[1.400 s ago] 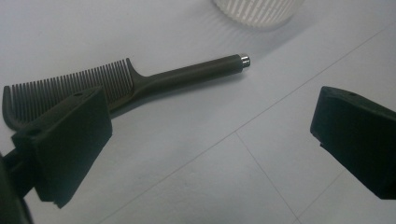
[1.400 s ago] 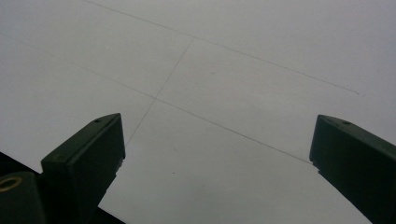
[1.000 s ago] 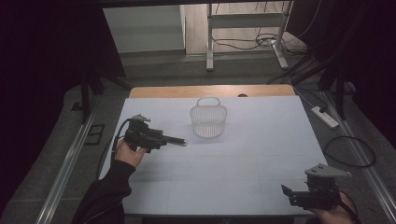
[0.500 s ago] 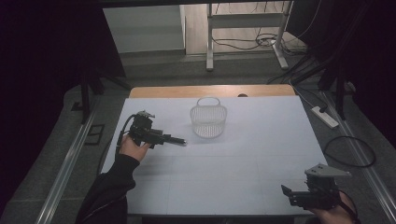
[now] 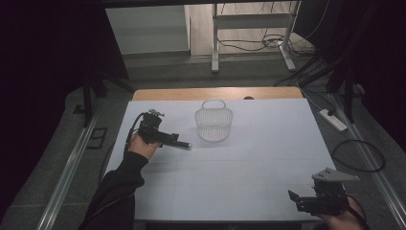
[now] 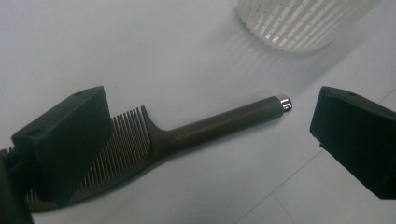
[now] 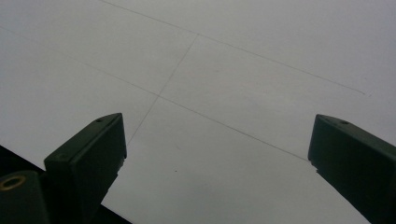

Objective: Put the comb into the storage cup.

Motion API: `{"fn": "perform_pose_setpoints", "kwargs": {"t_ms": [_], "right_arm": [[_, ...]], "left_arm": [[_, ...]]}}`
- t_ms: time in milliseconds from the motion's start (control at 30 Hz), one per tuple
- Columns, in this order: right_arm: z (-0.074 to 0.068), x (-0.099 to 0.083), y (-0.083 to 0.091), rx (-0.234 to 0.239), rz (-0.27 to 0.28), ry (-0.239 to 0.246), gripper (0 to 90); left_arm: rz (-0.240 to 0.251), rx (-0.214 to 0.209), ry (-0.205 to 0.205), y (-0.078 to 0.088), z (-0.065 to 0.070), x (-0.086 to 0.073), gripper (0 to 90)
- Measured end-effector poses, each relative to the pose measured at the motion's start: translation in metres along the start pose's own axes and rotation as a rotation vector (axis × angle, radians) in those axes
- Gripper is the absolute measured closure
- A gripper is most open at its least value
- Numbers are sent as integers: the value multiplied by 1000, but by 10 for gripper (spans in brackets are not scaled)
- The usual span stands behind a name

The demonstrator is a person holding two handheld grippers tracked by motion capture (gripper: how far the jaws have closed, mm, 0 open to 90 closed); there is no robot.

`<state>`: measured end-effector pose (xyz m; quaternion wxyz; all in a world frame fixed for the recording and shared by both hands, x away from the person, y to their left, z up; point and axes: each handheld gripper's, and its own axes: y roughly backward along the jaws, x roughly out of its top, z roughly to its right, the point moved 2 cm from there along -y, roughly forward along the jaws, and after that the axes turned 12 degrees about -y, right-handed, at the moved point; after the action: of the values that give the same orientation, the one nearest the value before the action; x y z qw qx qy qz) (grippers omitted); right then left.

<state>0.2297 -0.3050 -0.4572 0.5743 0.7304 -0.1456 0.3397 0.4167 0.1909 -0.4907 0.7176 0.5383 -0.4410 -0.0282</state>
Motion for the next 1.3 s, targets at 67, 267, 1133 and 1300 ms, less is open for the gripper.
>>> {"fn": "perform_pose_setpoints", "kwargs": {"t_ms": [67, 267, 1133, 1300], "right_arm": [[0, 0, 0, 0, 0, 0, 48], [0, 0, 0, 2, -2, 2, 49], [0, 0, 0, 4, -4, 7, 56], [0, 0, 0, 6, -5, 8, 58]], "left_arm": [[-6, -2, 3, -3, -1, 2, 0], [-26, 23, -16, -8, -1, 5, 67], [-99, 32, 23, -32, -7, 7, 892], [-111, 45, 34, -37, -9, 3, 892]]}}
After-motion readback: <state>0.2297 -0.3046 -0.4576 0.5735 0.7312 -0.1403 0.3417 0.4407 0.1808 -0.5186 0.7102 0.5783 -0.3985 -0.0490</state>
